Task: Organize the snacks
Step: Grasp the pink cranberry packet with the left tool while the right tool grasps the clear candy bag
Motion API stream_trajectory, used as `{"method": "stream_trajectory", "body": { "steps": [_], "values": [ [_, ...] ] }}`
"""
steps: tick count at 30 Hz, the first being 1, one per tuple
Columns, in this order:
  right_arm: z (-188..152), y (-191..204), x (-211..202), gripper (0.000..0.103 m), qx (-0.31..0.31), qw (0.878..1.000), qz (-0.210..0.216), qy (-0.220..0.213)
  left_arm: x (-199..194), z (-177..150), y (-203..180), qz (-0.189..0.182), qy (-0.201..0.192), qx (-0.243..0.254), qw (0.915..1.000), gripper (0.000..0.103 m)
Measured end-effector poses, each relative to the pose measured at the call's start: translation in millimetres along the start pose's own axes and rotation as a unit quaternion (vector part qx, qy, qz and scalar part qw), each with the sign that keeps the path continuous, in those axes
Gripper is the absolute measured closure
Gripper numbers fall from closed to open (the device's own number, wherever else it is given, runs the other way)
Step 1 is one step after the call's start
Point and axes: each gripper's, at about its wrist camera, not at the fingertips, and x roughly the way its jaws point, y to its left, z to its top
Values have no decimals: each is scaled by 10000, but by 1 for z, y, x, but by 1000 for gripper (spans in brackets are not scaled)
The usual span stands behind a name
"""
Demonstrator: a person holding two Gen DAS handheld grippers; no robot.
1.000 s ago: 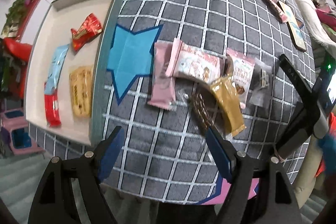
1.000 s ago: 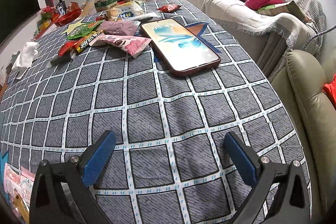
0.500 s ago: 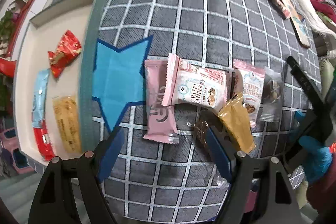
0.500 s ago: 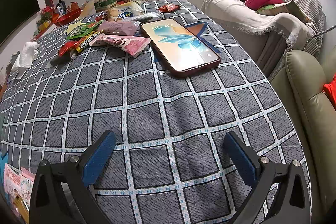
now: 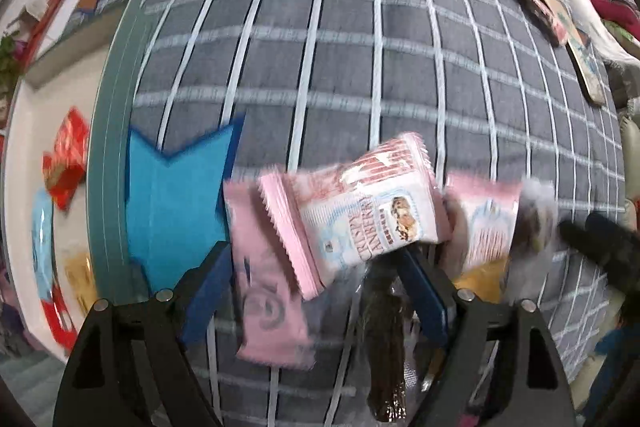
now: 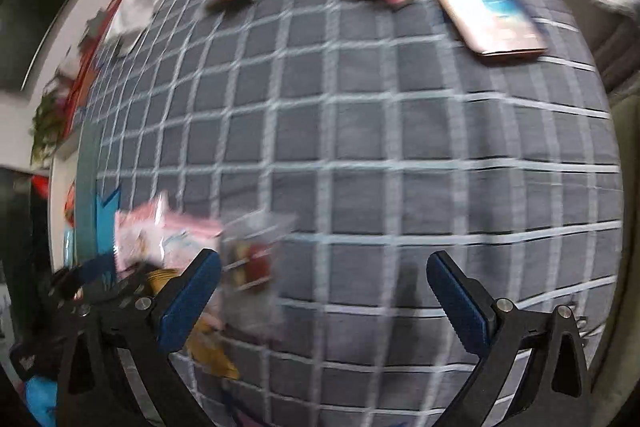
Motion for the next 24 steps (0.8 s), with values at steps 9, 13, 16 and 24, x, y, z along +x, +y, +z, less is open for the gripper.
{"method": "stream_trajectory", "body": {
  "steps": [9,13,16,24],
  "values": [
    [-3,-45,6,0,553,9947,-766,410,-30,6,16,46,-343,428,9985,17],
    [-4,-50,-1,0,527,9955,-652,438,-37,27,5,19,-460,844,9954,17],
    [-3,-57,-11,0,567,9964,-432,463,-28,49,-29,6,-357,1365,9900,17],
    [23,-23,-6,0,-654,9949,-505,583,-2,70,-84,227,-247,2511,9674,15]
  ]
}}
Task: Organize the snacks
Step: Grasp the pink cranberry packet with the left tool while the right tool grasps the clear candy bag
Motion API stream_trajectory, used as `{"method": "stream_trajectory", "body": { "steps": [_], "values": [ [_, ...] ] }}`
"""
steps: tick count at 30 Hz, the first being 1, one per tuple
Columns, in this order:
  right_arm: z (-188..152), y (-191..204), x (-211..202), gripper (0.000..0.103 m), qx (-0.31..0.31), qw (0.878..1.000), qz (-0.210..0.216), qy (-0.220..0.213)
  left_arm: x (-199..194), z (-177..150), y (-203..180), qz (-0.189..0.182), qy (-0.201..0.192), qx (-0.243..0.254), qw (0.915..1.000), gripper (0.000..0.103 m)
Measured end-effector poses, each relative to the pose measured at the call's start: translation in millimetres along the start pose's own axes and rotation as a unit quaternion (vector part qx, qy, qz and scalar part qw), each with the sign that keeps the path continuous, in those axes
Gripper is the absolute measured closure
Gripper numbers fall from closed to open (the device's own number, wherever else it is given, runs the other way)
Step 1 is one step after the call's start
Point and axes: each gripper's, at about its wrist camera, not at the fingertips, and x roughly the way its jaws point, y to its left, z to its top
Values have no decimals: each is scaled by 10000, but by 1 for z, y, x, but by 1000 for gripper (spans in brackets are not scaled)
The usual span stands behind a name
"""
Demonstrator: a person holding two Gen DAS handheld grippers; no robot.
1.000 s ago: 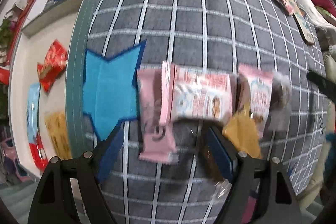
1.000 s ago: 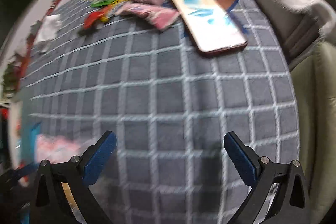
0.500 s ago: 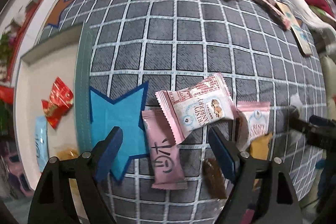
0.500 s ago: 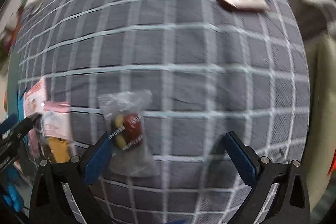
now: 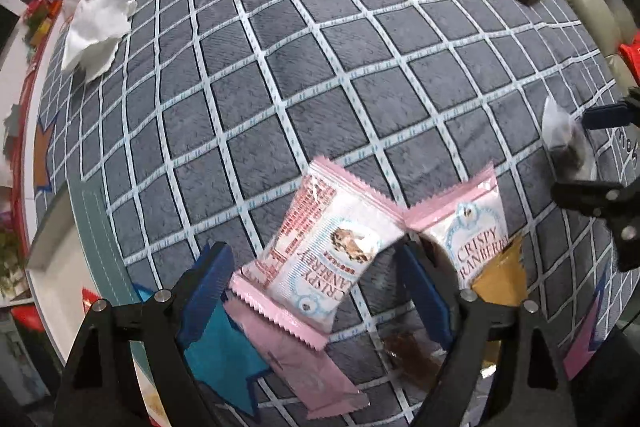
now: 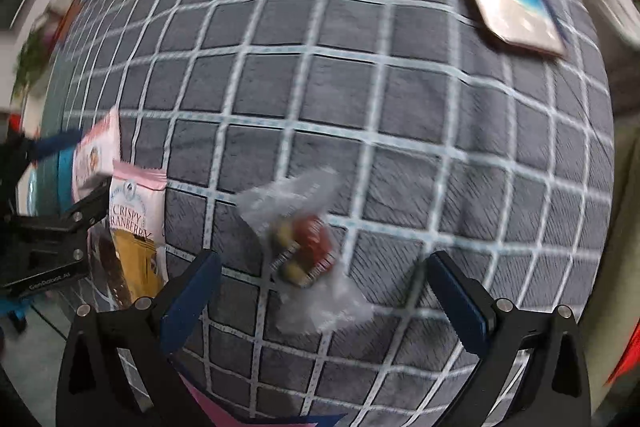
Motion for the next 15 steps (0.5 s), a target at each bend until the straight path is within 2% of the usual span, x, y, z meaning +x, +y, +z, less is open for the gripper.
{"method": "stream_trajectory", "body": {
  "steps": [4,6,8,9,10,11,12,15],
  "values": [
    [12,9,-1,1,-218,9996,-189,42,10,5,8,-221,19,-225,9995,16],
    [13,24,-2,14,-372,9987,-357,29,13,10,20,-471,19,-397,9981,25],
    [14,42,-4,43,-513,9974,-514,7,22,14,41,-482,-20,-457,9978,40],
    [11,44,-8,51,-514,9973,-516,-1,21,18,42,-490,-53,-437,9978,46],
    [11,44,-11,69,-452,9982,-402,10,20,19,43,-491,-73,-421,9979,59],
    [10,43,-15,74,-347,9990,-271,50,18,23,44,-537,-45,-444,9976,59],
    [9,38,-17,74,-120,9999,-45,108,13,24,46,-573,-32,-533,9969,60],
    [4,20,-32,74,249,9994,225,50,-10,14,50,-691,-123,-871,9937,60]
  ]
}}
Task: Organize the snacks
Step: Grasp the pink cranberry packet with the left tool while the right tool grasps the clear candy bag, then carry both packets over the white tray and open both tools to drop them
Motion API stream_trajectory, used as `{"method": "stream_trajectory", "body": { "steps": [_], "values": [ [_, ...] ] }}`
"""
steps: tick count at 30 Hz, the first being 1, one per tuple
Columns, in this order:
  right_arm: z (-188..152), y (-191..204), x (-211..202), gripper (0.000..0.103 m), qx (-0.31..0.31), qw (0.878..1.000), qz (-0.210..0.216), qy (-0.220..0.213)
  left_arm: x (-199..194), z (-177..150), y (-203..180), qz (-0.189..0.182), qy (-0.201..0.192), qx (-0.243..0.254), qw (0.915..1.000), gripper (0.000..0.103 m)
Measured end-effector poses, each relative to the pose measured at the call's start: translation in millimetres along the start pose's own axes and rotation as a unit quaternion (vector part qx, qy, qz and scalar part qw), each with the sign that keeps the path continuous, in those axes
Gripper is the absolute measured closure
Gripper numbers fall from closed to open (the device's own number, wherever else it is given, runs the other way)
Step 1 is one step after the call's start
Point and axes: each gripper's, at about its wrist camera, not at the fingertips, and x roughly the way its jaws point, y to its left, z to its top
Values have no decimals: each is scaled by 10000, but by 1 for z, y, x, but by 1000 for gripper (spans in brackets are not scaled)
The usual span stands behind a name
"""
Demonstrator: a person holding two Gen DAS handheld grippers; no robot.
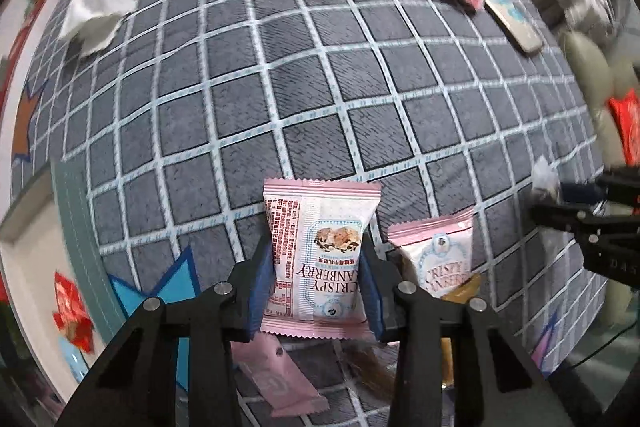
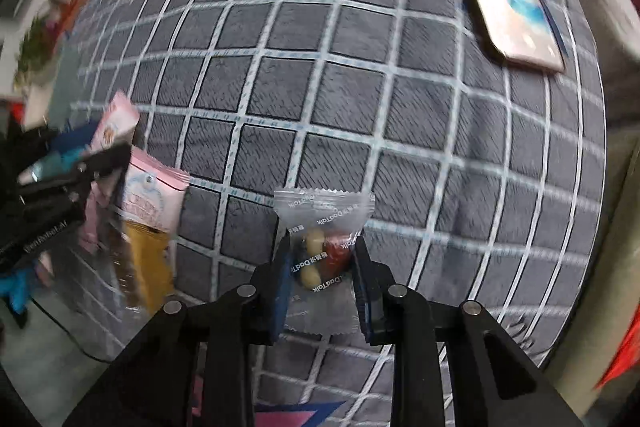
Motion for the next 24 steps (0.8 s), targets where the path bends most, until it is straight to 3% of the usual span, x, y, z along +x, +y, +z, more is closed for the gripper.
{"method": "stream_trajectory", "body": {
  "steps": [8,16,24],
  "values": [
    [-24,-9,-44,74,169,9987,435,-218,-67,-26,7,-51,-421,-853,9954,60],
    [-76,-26,-69,74,-74,9971,606,-453,-122,-136,-21,208,-690,-1406,9874,60],
    [-102,-1,-94,74,-433,9946,730,-600,-183,-212,1,450,-918,-2070,9730,60]
  ]
}}
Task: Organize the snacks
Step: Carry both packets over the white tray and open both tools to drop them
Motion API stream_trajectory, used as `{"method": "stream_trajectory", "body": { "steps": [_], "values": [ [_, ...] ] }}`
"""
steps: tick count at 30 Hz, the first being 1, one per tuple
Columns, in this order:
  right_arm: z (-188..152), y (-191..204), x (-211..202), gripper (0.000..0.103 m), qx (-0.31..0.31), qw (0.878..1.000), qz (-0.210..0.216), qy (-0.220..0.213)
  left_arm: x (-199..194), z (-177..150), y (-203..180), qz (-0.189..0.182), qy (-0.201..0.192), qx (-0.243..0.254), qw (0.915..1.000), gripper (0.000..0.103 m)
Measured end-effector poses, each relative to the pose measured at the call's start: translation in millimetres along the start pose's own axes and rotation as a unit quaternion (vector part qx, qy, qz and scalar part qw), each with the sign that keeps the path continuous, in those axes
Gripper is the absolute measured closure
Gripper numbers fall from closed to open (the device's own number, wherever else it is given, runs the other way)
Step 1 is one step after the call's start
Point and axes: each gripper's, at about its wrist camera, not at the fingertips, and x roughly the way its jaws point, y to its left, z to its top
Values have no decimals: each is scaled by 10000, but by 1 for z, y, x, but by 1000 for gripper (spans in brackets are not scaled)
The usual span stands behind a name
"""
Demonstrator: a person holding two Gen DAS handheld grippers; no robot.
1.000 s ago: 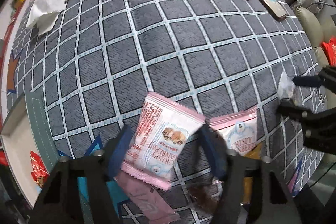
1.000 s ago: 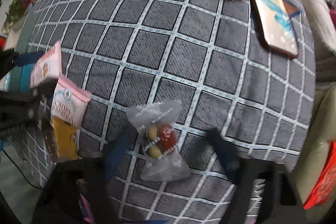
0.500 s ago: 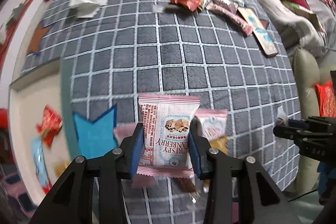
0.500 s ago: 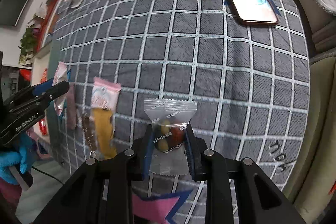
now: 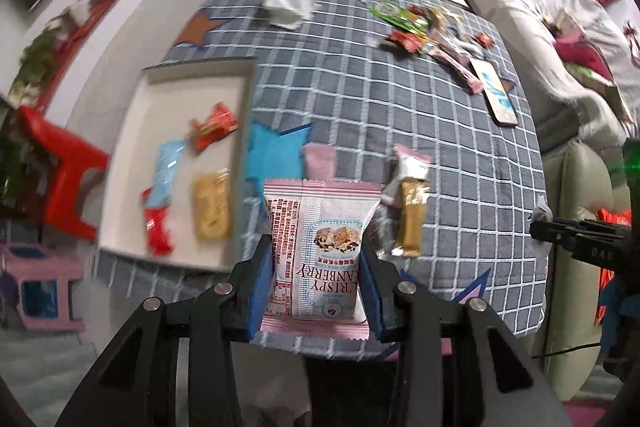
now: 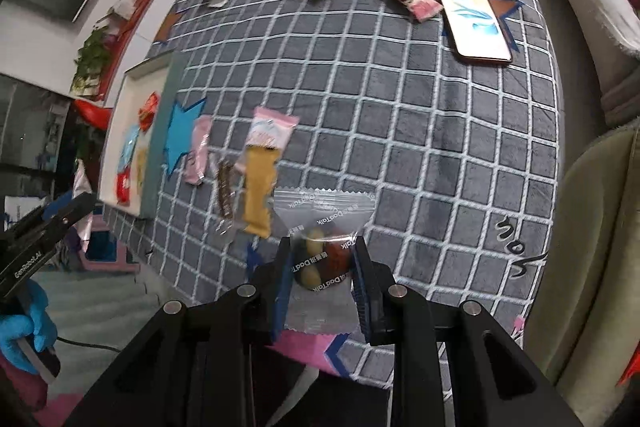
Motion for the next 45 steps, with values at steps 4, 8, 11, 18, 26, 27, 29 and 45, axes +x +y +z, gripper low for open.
{"method": "stream_trajectory", "body": {
  "steps": [4,8,11,18,26,27,29,45],
  "values": [
    [-4,37,3,74,-246,9997,74,10,-4,-12,38,154,10,-211,9997,60],
    [12,85,22,74,-487,9986,205,48,-2,-8,84,197,-1,-379,9991,60],
    [34,133,44,74,-609,9976,293,113,6,2,121,207,128,-322,9992,60],
    [79,246,105,74,-1207,9905,396,534,43,26,176,83,483,-74,9988,60],
    [107,296,178,74,-905,9897,264,1075,94,34,199,-150,1101,263,9935,59],
    [108,299,181,74,-853,9900,250,1098,99,33,200,-173,1150,293,9928,59],
    [110,303,188,73,-742,9903,224,1157,105,33,202,-154,1212,392,9917,55],
    [67,179,141,1,848,9898,-621,961,103,54,161,-609,1242,1115,9841,29]
  ]
}}
